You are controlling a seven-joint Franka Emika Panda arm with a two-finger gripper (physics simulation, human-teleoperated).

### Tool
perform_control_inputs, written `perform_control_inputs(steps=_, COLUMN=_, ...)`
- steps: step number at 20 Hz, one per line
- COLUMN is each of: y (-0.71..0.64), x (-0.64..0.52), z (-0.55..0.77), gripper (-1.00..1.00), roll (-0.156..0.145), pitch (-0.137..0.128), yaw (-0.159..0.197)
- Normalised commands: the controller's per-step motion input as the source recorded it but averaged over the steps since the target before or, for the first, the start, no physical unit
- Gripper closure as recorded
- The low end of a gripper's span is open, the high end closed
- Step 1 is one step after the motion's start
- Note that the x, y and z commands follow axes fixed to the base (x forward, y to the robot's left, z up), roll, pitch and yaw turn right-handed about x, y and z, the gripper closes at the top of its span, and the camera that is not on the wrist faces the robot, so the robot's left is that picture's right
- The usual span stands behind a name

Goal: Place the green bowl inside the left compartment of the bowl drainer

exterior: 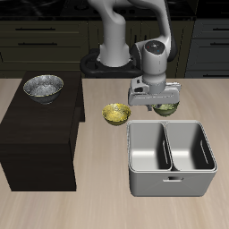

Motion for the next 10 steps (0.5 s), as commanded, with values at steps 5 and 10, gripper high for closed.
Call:
perform_control_inputs(steps=5, y=-0.04, x=0.08, z=0.27, gripper=1.00, roll=-0.009, pitch=-0.027, yaw=0.016)
perform_control_inputs(steps=10, y=-0.11, x=0.06, z=0.57, gripper=1.00, roll=-0.019, pitch=-0.074, yaw=0.028)
